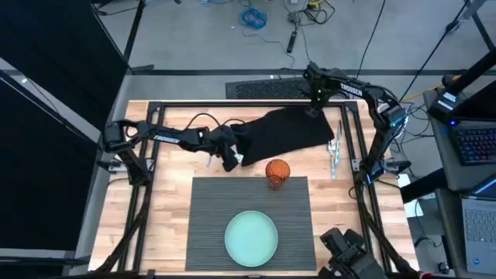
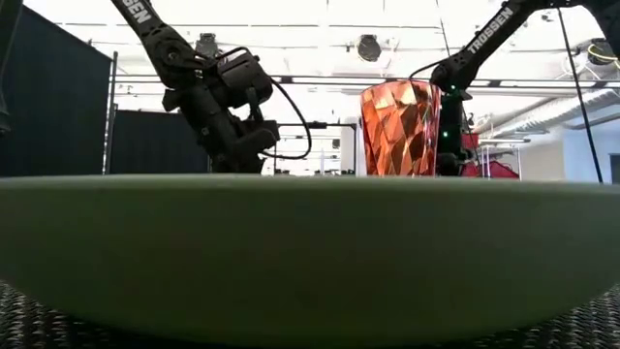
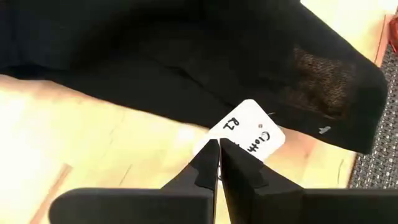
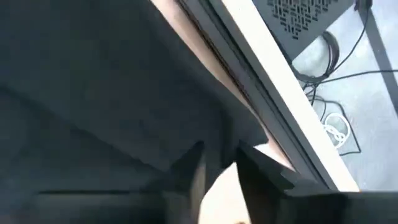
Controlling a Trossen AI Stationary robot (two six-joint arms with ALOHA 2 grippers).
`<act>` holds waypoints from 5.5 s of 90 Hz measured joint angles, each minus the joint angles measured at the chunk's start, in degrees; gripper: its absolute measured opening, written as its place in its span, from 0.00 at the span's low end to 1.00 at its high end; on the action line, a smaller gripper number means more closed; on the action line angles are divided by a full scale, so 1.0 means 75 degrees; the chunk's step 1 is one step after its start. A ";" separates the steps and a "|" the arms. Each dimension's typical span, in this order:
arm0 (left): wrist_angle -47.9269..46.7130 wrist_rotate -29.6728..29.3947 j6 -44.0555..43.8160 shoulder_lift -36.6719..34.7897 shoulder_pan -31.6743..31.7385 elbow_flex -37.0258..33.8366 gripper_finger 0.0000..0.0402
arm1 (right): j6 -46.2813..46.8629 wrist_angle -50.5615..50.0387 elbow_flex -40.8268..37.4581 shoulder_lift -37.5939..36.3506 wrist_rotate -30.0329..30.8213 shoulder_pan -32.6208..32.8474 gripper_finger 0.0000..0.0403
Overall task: Set table place
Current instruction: Fold the black napkin
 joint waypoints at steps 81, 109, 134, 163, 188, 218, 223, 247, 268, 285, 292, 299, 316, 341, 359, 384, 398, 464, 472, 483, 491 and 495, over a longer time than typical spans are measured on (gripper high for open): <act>0.0647 -0.0785 -0.0733 0.0000 0.0102 0.0002 0.00 | 0.1810 0.0075 -0.0003 -0.0376 -0.2625 0.1476 0.53; 0.0688 -0.0913 -0.0872 0.0000 0.0344 0.0002 0.00 | 0.2200 0.0477 -0.0003 0.0538 -0.2594 0.2023 0.53; 0.0607 -0.0906 -0.0867 -0.0003 0.0338 0.0002 0.00 | 0.2195 0.0424 0.0049 0.1391 -0.2558 0.2561 0.53; 0.0182 -0.0831 -0.0733 -0.0003 0.0335 0.0002 0.00 | 0.2066 -0.0056 -0.0009 0.1263 -0.3567 0.3493 0.53; 0.0201 -0.0820 -0.0588 -0.0003 0.0338 0.0002 0.00 | 0.2208 0.0081 -0.0003 0.1239 -0.2522 0.3361 0.53; 0.0385 -0.0728 -0.0564 -0.0003 0.0289 0.0002 0.00 | 0.2431 0.0456 -0.0003 0.1239 -0.2425 0.3113 0.53; 0.0819 -0.0458 -0.0508 -0.0003 0.0221 0.0002 0.00 | 0.2433 0.0471 -0.0003 0.1239 -0.2407 0.3121 0.53; 0.1958 -0.0124 -0.0572 0.0234 -0.0117 0.0194 0.00 | 0.2433 0.0476 -0.0003 0.1239 -0.2446 0.3116 0.53; 0.1799 0.0224 -0.0618 0.0936 -0.0317 0.0178 0.00 | 0.2428 0.0473 -0.0003 0.1239 -0.2474 0.3104 0.53; 0.1866 0.0229 -0.0796 0.1276 -0.0422 0.0191 0.00 | 0.2451 0.0472 -0.0003 0.1239 -0.2479 0.3104 0.53; 0.1913 0.0305 -0.0850 0.1364 -0.0490 0.0211 0.00 | 0.2455 0.0472 -0.0003 0.1239 -0.2476 0.3104 0.53; 0.1755 0.0348 -0.0989 0.1363 -0.0579 0.0215 0.00 | 0.2457 0.0462 -0.0003 0.1239 -0.2479 0.3104 0.53; 0.0809 0.0378 -0.1199 0.1230 -0.0857 0.0220 0.00 | 0.2461 0.0449 -0.0003 0.1241 -0.2485 0.3041 0.53; -0.0150 0.0101 -0.1481 0.0889 -0.1115 0.0203 0.00 | 0.2457 0.0402 -0.0003 0.1241 -0.2558 0.2773 0.53; -0.1150 -0.1372 -0.1594 0.0235 -0.1069 0.0155 0.00 | 0.2153 0.0075 0.0011 0.1244 -0.2712 0.2717 0.53; -0.1253 -0.1791 -0.1566 -0.0483 -0.0600 0.0138 0.00 | 0.1504 -0.0614 -0.0012 0.1256 -0.3100 0.2751 0.53; -0.0981 -0.1796 -0.1518 -0.0557 -0.0444 0.0145 0.00 | 0.1478 -0.0589 -0.0012 0.1256 -0.3158 0.2762 0.53; -0.0195 -0.1642 -0.1176 -0.0551 0.0256 0.0162 0.00 | 0.1808 -0.1088 -0.0007 -0.0417 -0.3272 0.3072 0.53; -0.0190 -0.1642 -0.1173 -0.0551 0.0256 0.0164 0.00 | 0.1770 -0.1305 -0.0155 -0.0425 -0.3272 0.3124 0.53; -0.0036 -0.1613 -0.1176 -0.0551 0.0265 0.0165 0.00 | 0.1747 -0.1307 -0.0536 -0.0425 -0.3290 0.3202 0.53; 0.0229 -0.1533 -0.1173 -0.0551 0.0315 0.0171 0.00 | 0.1846 -0.1193 -0.0850 -0.0425 -0.3292 0.3260 0.53; 0.0329 -0.1325 -0.1174 -0.0554 0.0396 0.0174 0.00 | 0.1859 -0.1064 -0.1000 -0.0425 -0.3284 0.3283 0.53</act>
